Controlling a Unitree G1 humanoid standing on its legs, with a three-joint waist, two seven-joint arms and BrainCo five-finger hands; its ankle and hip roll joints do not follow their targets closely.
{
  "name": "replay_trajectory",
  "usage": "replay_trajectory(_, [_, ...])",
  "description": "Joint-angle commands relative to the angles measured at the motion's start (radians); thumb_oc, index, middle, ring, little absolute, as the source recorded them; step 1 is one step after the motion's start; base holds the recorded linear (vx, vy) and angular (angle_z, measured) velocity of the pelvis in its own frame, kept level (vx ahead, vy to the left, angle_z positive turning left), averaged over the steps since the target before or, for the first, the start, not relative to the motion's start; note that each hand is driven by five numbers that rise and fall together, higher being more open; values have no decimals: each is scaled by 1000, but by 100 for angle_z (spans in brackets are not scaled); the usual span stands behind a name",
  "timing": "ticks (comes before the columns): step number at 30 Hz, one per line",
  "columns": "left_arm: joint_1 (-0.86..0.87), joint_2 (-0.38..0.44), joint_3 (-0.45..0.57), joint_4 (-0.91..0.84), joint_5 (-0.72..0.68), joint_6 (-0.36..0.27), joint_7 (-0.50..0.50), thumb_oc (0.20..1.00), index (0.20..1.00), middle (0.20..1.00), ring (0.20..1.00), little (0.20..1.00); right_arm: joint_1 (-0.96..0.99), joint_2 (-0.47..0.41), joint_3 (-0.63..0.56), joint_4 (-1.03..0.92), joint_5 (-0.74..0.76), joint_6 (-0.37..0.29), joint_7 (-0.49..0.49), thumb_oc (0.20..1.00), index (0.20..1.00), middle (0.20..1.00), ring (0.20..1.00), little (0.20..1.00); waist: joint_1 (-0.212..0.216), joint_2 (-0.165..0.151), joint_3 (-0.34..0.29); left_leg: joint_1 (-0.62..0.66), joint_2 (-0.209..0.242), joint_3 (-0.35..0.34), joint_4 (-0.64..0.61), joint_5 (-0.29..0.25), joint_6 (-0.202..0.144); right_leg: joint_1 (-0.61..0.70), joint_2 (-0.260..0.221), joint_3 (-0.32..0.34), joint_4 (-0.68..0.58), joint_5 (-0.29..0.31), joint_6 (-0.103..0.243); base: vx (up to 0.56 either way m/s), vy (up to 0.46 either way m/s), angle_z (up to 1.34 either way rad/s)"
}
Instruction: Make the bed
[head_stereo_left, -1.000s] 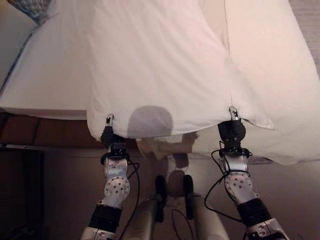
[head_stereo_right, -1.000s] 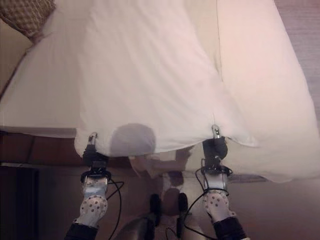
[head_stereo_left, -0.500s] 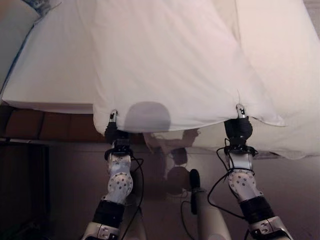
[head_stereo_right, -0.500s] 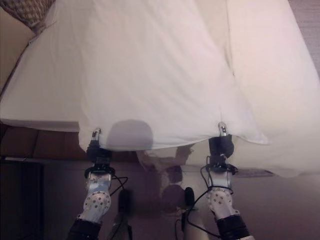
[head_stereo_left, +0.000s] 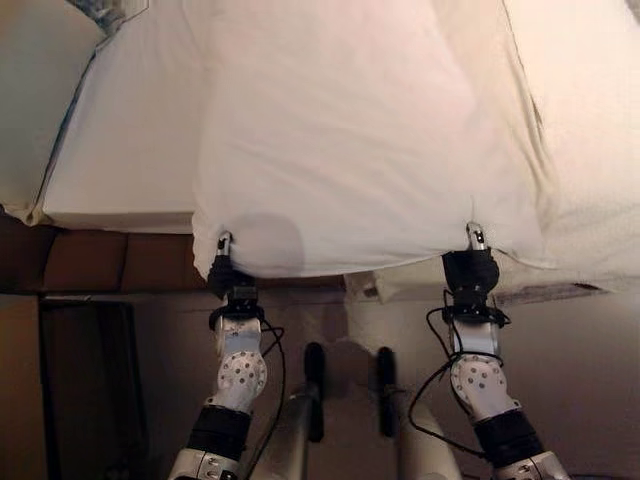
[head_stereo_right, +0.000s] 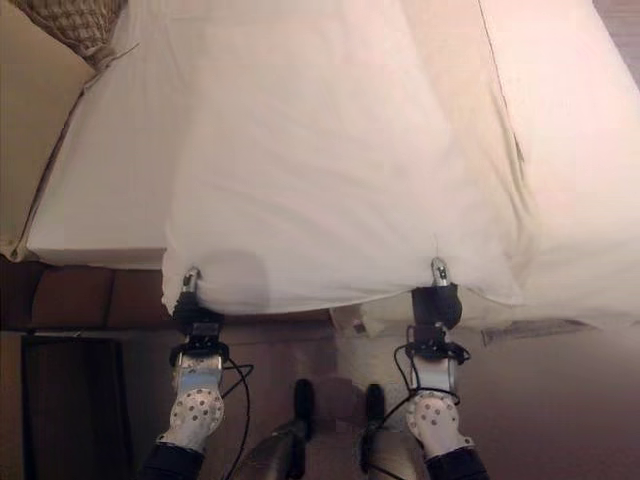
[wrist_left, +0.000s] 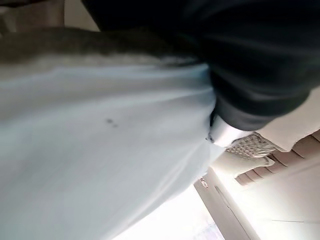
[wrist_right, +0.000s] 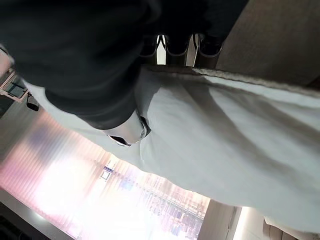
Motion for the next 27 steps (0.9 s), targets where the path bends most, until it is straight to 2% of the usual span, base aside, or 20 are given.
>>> replay_trajectory(1, [21, 44, 31, -113, 77, -35, -4, 200, 200, 200, 200, 200, 62, -27, -18, -94, -63, -65, 58, 200, 200, 200, 200, 200, -23, -11, -33, 36, -66, -3, -72, 29, -54, 34, 82, -6, -86, 96, 37, -9, 53, -2])
replay_trajectory(2, [23, 38, 23, -112, 71, -34, 1, 200, 200, 200, 200, 200, 61, -30, -13, -96, -65, -65, 52, 200, 200, 200, 200, 200, -26, 2, -32, 39, -72, -5, -70, 28, -50, 33, 92, 10, -84, 96, 31, -25, 36, 5])
replay_trajectory(4, [26, 19, 8, -106, 58, -31, 6, 200, 200, 200, 200, 200, 65, -44, -9, -105, -78, -58, 37, 200, 200, 200, 200, 200, -31, 38, -35, 34, -81, -9, -78, 39, -54, 32, 81, 25, -110, 110, 39, -62, 18, 6])
replay_trajectory(6, [32, 7, -2, -114, 53, -28, 7, 200, 200, 200, 200, 200, 71, -51, -9, -106, -76, -49, 34, 200, 200, 200, 200, 200, -33, 63, -40, 18, -77, 7, -71, 49, -72, 43, 59, 3, -146, 117, 46, -86, -25, 10])
replay_trajectory(7, [34, 1, -6, -116, 50, -22, 4, 200, 200, 200, 200, 200, 77, -58, -13, -107, -82, -52, 23, 200, 200, 200, 200, 200, -41, 77, -37, 2, -66, 30, -27, 51, -94, 54, 45, -7, -160, 117, 45, -142, -100, 23])
replay_trajectory(8, [31, -10, -16, -115, 48, -18, -8, 200, 200, 200, 200, 200, 81, -69, -24, -99, -86, -50, 26, 200, 200, 200, 200, 200, -45, 90, -21, -52, -44, 47, 82, 110, -147, 78, 27, -22, -174, 114, 30, -117, -92, 39])
replay_trajectory(9, [31, -10, -16, -115, 48, -18, -9, 200, 200, 200, 200, 200, 80, -69, -25, -98, -86, -50, 26, 200, 200, 200, 200, 200, -46, 91, -20, -53, -43, 46, 86, 109, -148, 79, 27, -24, -174, 114, 30, -105, -79, 71])
replay_trajectory(10, [32, -14, -12, -111, 38, -24, -15, 200, 200, 200, 200, 200, 79, -70, -26, -84, -86, -47, 30, 200, 200, 200, 200, 200, -42, 84, -13, -74, -48, 20, 125, 124, -164, 84, 24, -19, -173, 119, 24, -60, -55, 64])
replay_trajectory(11, [35, -17, -6, -114, 38, -29, -13, 200, 200, 200, 200, 200, 79, -65, -23, -65, -72, -46, 36, 200, 200, 200, 200, 200, -38, 77, -17, -82, -46, 9, 131, 115, -160, 88, 13, -23, -176, 122, 24, -71, -79, 40])
replay_trajectory(12, [38, -19, 1, -117, 38, -31, -9, 200, 200, 200, 200, 200, 79, -62, -21, -61, -67, -51, 35, 200, 200, 200, 200, 200, -43, 69, -24, -74, -20, 26, 123, 94, -138, 85, 1, -25, -174, 123, 25, -44, -61, 6])
replay_trajectory(13, [40, -20, 11, -124, 38, -33, -6, 200, 200, 200, 200, 200, 77, -61, -25, -53, -68, -58, 29, 200, 200, 200, 200, 200, -49, 56, -30, -56, 25, 36, 108, 71, -118, 87, -20, -20, -174, 120, 27, -6, -18, 15])
replay_trajectory(14, [46, -16, 22, -135, 48, -33, -6, 200, 200, 200, 200, 200, 72, -62, -31, -46, -67, -59, 28, 200, 200, 200, 200, 200, -44, 43, -42, -41, 58, 9, 73, 68, -108, 80, -33, -13, -174, 118, 31, 29, 24, 20])
replay_trajectory(16, [60, -4, 42, -148, 66, -37, -2, 200, 200, 200, 200, 200, 72, -58, -39, -40, -53, -61, 39, 200, 200, 200, 200, 200, -33, 31, -56, -9, 115, -84, -31, 106, -111, 68, -41, 1, -162, 103, 32, 55, 77, 9])
replay_trajectory(18, [64, 7, 62, -161, 82, -49, 10, 200, 200, 200, 200, 200, 65, -58, -47, -30, -44, -66, 40, 200, 200, 200, 200, 200, -23, 25, -57, 10, 190, -160, -104, 168, -134, 44, -48, 15, -115, 80, 38, 55, 182, 0])
replay_trajectory(21, [54, 28, 86, -175, 92, -70, 17, 200, 200, 200, 200, 200, 59, -64, -63, -15, -35, -68, 38, 200, 200, 200, 200, 200, -17, 28, -50, 45, 281, -171, -203, 236, -163, 14, -47, 32, -4, 37, 47, 74, 260, -12])
replay_trajectory(23, [44, 37, 83, -175, 86, -76, 20, 200, 200, 200, 200, 200, 55, -64, -63, -17, -35, -67, 33, 200, 200, 200, 200, 200, -9, 23, -48, 53, 300, -187, -234, 249, -166, 0, -47, 45, 23, 28, 57, 61, 332, -24])
replay_trajectory(24, [27, 50, 76, -169, 83, -72, 14, 200, 200, 200, 200, 200, 59, -60, -77, -16, -38, -70, 26, 200, 200, 200, 200, 200, -12, 23, -44, 56, 320, -136, -242, 240, -177, -4, -79, 49, 28, 29, 78, 95, 639, -23])
replay_trajectory(25, [19, 55, 64, -153, 67, -63, 3, 200, 200, 200, 200, 200, 59, -56, -78, -22, -39, -65, 30, 200, 200, 200, 200, 200, -14, 25, -46, 66, 315, -111, -231, 208, -175, 10, -117, 52, 3, 49, 106, 92, 681, -17])
replay_trajectory(26, [5, 63, 53, -139, 68, -62, -2, 200, 200, 200, 200, 200, 66, -52, -84, -31, -56, -65, 21, 200, 200, 200, 200, 200, -17, 21, -49, 55, 301, -113, -204, 190, -178, 23, -147, 60, -27, 72, 123, 92, 623, 1])
replay_trajectory(27, [-5, 74, 38, -123, 60, -56, -13, 200, 200, 200, 200, 200, 70, -50, -94, -47, -56, -62, 29, 200, 200, 200, 200, 200, -23, 15, -50, 33, 267, -121, -150, 144, -170, 52, -198, 57, -83, 109, 143, 78, 609, 9])
